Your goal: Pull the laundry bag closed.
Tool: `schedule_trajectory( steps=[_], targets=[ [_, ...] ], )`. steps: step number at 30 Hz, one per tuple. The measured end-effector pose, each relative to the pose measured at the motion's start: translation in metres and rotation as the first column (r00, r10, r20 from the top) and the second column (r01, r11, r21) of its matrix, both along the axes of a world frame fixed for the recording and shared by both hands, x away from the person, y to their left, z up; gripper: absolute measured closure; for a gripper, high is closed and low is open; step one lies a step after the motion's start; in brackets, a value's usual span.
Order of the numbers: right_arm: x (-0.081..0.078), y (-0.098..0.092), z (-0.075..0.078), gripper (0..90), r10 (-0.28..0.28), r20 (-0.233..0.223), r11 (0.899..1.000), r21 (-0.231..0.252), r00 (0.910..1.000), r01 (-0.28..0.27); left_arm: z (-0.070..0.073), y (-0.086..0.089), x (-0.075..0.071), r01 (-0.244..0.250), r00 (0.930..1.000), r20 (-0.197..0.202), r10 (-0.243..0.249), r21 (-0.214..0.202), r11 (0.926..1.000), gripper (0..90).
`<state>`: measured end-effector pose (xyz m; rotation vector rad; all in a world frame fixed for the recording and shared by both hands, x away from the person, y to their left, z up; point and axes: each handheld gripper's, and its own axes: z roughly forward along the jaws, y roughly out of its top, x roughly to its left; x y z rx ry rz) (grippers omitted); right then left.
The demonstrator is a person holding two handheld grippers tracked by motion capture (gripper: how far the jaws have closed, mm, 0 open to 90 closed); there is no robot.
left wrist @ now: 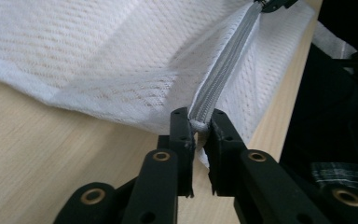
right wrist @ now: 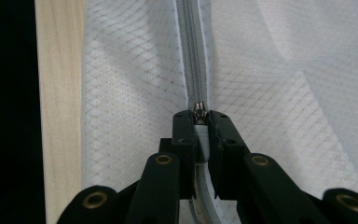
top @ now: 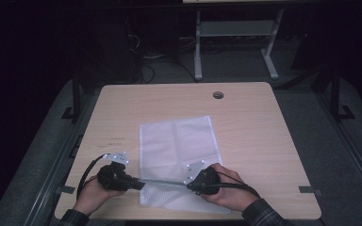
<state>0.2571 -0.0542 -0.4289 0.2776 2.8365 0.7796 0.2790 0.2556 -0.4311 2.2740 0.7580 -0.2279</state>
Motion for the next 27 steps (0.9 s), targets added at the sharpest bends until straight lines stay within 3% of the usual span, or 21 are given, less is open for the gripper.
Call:
schedule_trajectory(
  steps=[8,27],
  targets=[
    [0.003,-0.005,0.001,81.0,-0.013,-0.032,1.000,-0.018,0.9994,0.013,0.002,0.007,0.003,-0.028,0.9996,0.003,0.028,0.010,0.9996,84.2],
    [0.005,-0.038,0.006,81.0,-0.046,-0.041,0.999,-0.026,0.9981,0.045,0.003,0.016,0.005,-0.080,0.9967,0.011,0.080,0.019,0.9966,84.3]
  ],
)
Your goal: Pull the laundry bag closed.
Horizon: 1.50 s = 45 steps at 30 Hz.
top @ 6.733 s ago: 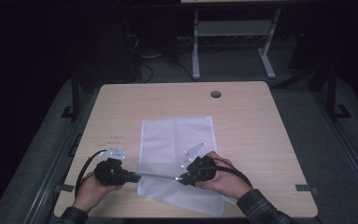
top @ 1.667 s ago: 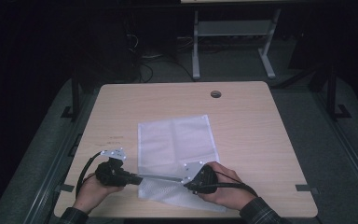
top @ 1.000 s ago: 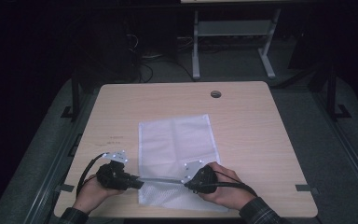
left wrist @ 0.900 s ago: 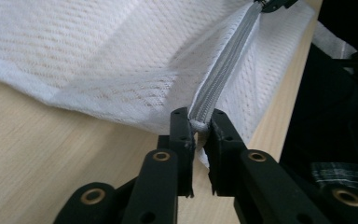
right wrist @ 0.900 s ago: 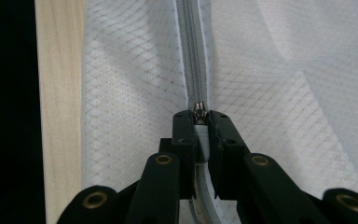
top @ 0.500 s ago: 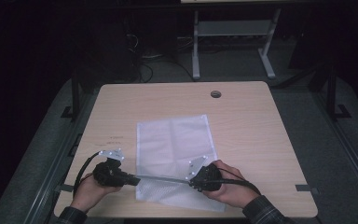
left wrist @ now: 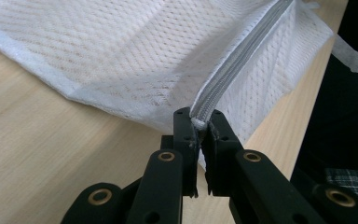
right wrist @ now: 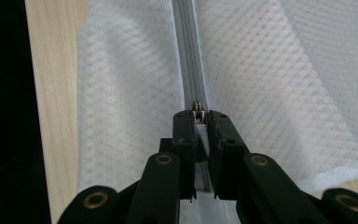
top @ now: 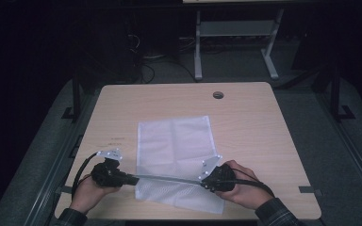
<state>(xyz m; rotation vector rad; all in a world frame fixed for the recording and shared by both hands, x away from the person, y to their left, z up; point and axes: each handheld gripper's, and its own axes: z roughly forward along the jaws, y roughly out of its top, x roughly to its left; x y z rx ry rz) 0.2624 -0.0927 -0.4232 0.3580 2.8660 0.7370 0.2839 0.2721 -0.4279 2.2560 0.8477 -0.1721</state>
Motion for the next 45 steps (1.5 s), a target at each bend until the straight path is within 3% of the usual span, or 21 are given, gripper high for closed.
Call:
schedule_trajectory(
  steps=[9,24,26,30,34,37,38,41,43,44,45],
  targets=[
    [0.002,-0.019,-0.002,81.0,-0.019,-0.014,1.000,-0.015,0.9997,0.018,0.000,0.000,0.001,-0.012,0.9999,0.009,0.012,0.005,0.9999,84.2],
    [0.005,-0.034,-0.005,81.0,-0.025,-0.013,0.999,-0.032,0.9996,0.024,-0.002,-0.003,0.002,-0.012,0.9997,0.023,0.012,0.018,0.9998,84.2],
    [0.007,-0.035,-0.006,80.8,-0.024,-0.001,0.999,-0.036,0.9997,0.024,-0.002,-0.005,0.002,-0.014,0.9989,0.045,0.014,0.005,0.9999,82.9],
    [0.011,-0.042,-0.006,71.1,-0.032,-0.005,0.999,0.033,0.9995,0.032,-0.002,-0.006,0.001,-0.020,0.9978,0.063,0.021,-0.010,0.9997,66.3],
    [0.014,-0.047,-0.005,60.8,-0.061,-0.035,0.992,0.108,0.9975,0.065,0.000,-0.008,0.000,-0.007,0.9965,0.083,0.008,-0.010,0.9999,48.8],
    [0.017,-0.054,-0.004,52.7,-0.097,-0.059,0.978,0.180,0.9935,0.106,0.001,-0.008,-0.002,-0.005,0.9948,0.102,0.006,-0.004,1.0000,39.1],
    [0.017,-0.054,-0.004,52.7,-0.097,-0.059,0.978,0.180,0.9935,0.106,0.001,-0.008,-0.002,-0.005,0.9948,0.102,0.006,-0.004,1.0000,36.7],
    [0.019,-0.062,-0.004,46.2,-0.140,-0.056,0.965,0.216,0.9886,0.149,0.001,-0.005,-0.003,-0.018,0.9931,0.116,0.017,0.002,0.9998,33.3],
    [0.022,-0.072,-0.005,40.6,-0.196,-0.033,0.953,0.228,0.9800,0.199,0.002,-0.001,-0.003,-0.035,0.9910,0.130,0.032,0.014,0.9993,27.1],
    [0.022,-0.072,-0.005,40.6,-0.196,-0.033,0.953,0.228,0.9800,0.199,0.002,0.000,-0.003,-0.042,0.9899,0.136,0.040,0.015,0.9990,27.1],
    [0.024,-0.077,-0.005,36.6,-0.233,-0.027,0.944,0.233,0.9721,0.233,0.002,0.003,-0.003,-0.053,0.9884,0.144,0.049,0.022,0.9984,24.1]
  ],
)
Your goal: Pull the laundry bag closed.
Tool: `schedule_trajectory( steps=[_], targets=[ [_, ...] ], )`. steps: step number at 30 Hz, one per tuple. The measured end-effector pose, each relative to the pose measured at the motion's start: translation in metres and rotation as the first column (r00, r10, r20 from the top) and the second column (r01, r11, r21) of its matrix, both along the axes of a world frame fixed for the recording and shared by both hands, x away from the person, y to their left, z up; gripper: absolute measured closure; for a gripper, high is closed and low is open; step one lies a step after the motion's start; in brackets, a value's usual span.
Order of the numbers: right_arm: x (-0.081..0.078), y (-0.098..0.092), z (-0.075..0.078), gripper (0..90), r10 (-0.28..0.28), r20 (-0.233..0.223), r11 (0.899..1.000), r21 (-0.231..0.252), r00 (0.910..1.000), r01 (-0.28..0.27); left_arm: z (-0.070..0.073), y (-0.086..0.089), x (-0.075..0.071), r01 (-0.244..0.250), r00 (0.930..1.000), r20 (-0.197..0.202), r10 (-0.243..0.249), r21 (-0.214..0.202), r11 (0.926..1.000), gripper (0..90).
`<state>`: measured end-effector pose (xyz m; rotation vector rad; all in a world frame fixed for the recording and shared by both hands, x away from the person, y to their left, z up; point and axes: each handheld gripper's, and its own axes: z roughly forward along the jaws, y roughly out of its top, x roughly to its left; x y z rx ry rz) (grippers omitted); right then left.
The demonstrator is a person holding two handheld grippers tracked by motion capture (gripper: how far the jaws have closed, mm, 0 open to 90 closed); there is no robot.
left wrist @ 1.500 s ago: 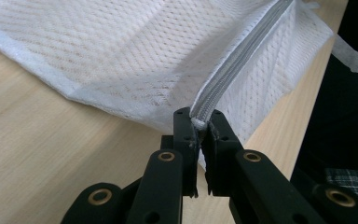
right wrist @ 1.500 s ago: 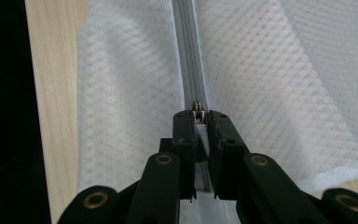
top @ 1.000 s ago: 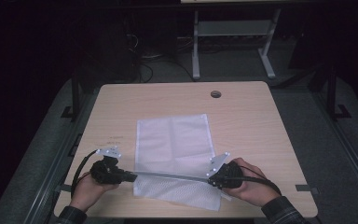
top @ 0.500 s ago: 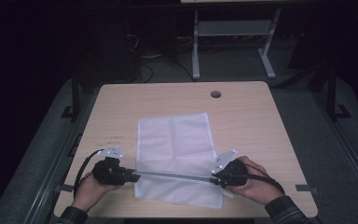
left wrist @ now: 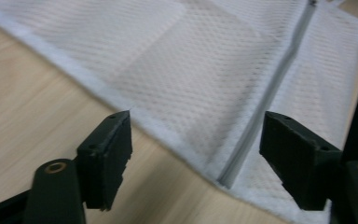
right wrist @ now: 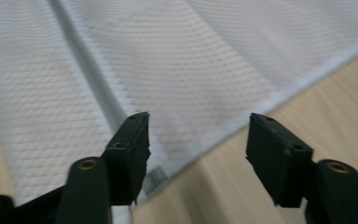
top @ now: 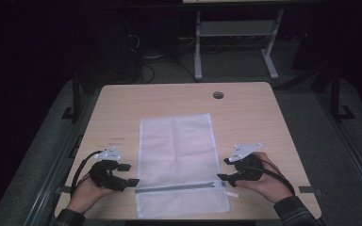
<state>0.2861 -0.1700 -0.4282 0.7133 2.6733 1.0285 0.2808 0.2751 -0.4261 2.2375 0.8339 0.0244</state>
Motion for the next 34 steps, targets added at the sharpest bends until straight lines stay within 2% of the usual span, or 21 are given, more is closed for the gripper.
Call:
schedule_trajectory(
  steps=[1,2,3,4,5,7,9,10,11,13,15,17,21,28,34],
  targets=[
    [0.000,0.000,0.000,36.6,0.000,0.000,1.000,0.000,1.0000,0.000,0.000,0.003,0.000,-0.010,0.9999,0.010,0.010,0.005,0.9999,24.1],
    [0.001,-0.003,0.000,35.4,-0.021,0.008,1.000,0.002,0.9997,0.021,0.000,0.006,-0.001,-0.026,0.9996,0.016,0.025,0.013,0.9996,22.5],
    [0.004,-0.012,0.000,33.0,-0.067,0.015,0.998,0.010,0.9976,0.067,0.000,0.013,-0.001,-0.048,0.9983,0.035,0.047,0.032,0.9983,19.1],
    [0.005,-0.015,-0.001,32.5,-0.081,0.020,0.997,0.013,0.9965,0.081,-0.001,0.016,-0.001,-0.066,0.9971,0.041,0.064,0.041,0.9970,18.2],
    [0.007,-0.019,0.000,32.3,-0.101,0.028,0.995,0.014,0.9945,0.100,-0.001,0.016,-0.001,-0.066,0.9971,0.041,0.064,0.041,0.9970,17.1],
    [0.010,-0.027,-0.001,30.8,-0.138,0.042,0.990,0.015,0.9895,0.137,-0.004,0.025,-0.001,-0.105,0.9928,0.064,0.101,0.062,0.9925,15.2],
    [0.013,-0.034,-0.001,29.6,-0.172,0.051,0.985,0.022,0.9838,0.171,-0.005,0.028,-0.001,-0.116,0.9915,0.066,0.112,0.071,0.9907,14.7],
    [0.015,-0.038,-0.002,29.5,-0.189,0.050,0.982,0.027,0.9807,0.188,-0.006,0.034,0.000,-0.142,0.9878,0.075,0.137,0.073,0.9871,14.5],
    [0.015,-0.038,-0.002,29.5,-0.189,0.050,0.982,0.027,0.9807,0.188,-0.006,0.034,0.000,-0.142,0.9878,0.075,0.137,0.073,0.9871,14.4],
    [0.019,-0.047,-0.005,28.7,-0.231,0.044,0.973,0.041,0.9720,0.229,-0.009,0.040,0.001,-0.177,0.9820,0.084,0.170,0.085,0.9806,13.7],
    [0.021,-0.051,-0.007,28.4,-0.250,0.046,0.968,0.030,0.9672,0.249,-0.011,0.043,0.001,-0.196,0.9781,0.089,0.188,0.090,0.9764,13.7],
    [0.022,-0.053,-0.008,28.3,-0.258,0.052,0.966,0.024,0.9647,0.257,-0.012,0.044,0.002,-0.203,0.9767,0.091,0.195,0.098,0.9742,13.2],
    [0.027,-0.062,-0.013,29.2,-0.301,0.035,0.953,0.028,0.9529,0.300,-0.016,0.049,0.002,-0.235,0.9693,0.100,0.224,0.110,0.9658,13.1],
    [0.028,-0.066,-0.014,29.5,-0.318,0.028,0.948,0.027,0.9478,0.317,-0.017,0.052,0.003,-0.237,0.9690,0.101,0.226,0.118,0.9643,13.1],
    [0.027,-0.068,-0.013,29.3,-0.319,0.031,0.948,0.034,0.9473,0.318,-0.018,0.050,0.003,-0.231,0.9703,0.100,0.220,0.123,0.9651,13.1]
  ],
)
